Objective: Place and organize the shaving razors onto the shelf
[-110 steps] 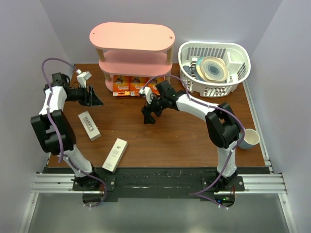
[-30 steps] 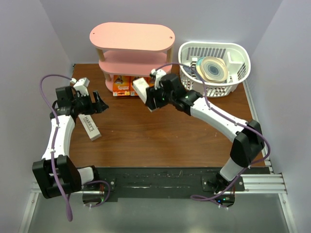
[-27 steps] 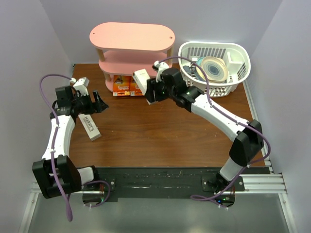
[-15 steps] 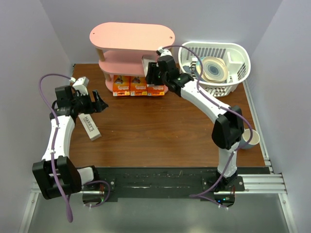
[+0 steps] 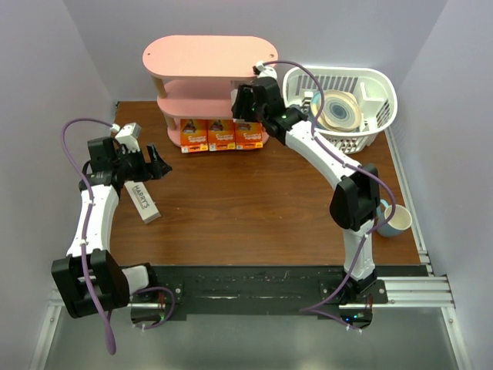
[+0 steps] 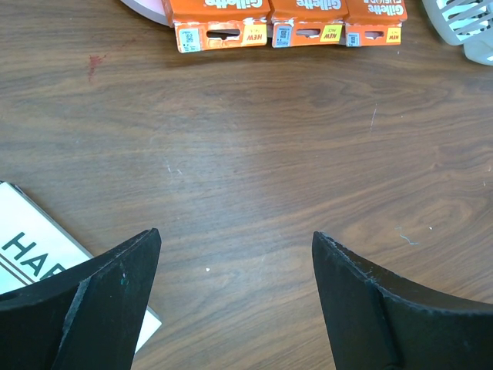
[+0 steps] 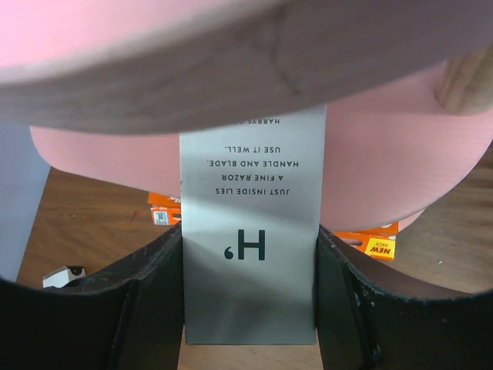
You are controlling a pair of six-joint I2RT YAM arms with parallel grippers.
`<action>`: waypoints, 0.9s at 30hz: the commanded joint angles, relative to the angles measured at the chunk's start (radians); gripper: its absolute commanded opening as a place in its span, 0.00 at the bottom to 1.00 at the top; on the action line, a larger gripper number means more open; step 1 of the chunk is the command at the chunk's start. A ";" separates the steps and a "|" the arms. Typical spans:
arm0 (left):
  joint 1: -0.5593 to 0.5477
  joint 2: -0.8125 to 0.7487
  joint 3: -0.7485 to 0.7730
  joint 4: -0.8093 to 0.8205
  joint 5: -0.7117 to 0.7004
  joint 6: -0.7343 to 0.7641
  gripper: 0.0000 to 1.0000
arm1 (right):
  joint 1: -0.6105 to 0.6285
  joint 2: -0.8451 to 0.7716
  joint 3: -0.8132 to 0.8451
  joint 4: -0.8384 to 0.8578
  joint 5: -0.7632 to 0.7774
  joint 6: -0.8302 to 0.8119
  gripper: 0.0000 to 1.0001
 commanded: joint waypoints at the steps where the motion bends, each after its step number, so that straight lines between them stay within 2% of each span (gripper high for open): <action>1: 0.000 -0.025 -0.012 0.052 0.022 -0.025 0.85 | 0.005 0.003 0.042 0.074 0.061 -0.022 0.47; 16: 0.032 -0.048 -0.048 0.058 0.049 -0.052 0.84 | 0.015 0.092 0.100 0.131 0.135 -0.090 0.53; 17: 0.037 -0.049 -0.054 0.058 0.052 -0.052 0.84 | 0.015 0.092 0.099 0.134 0.130 -0.093 0.60; 19: 0.040 -0.059 -0.057 0.058 0.052 -0.052 0.84 | 0.018 0.092 0.088 0.139 0.133 -0.100 0.66; 20: 0.040 -0.060 -0.060 0.058 0.052 -0.052 0.84 | 0.018 0.090 0.084 0.140 0.132 -0.103 0.73; 24: 0.045 -0.066 -0.065 0.065 0.057 -0.058 0.84 | 0.020 0.081 0.070 0.147 0.121 -0.105 0.81; 27: 0.045 -0.065 -0.063 0.068 0.061 -0.061 0.84 | 0.023 0.067 0.068 0.147 0.119 -0.108 0.82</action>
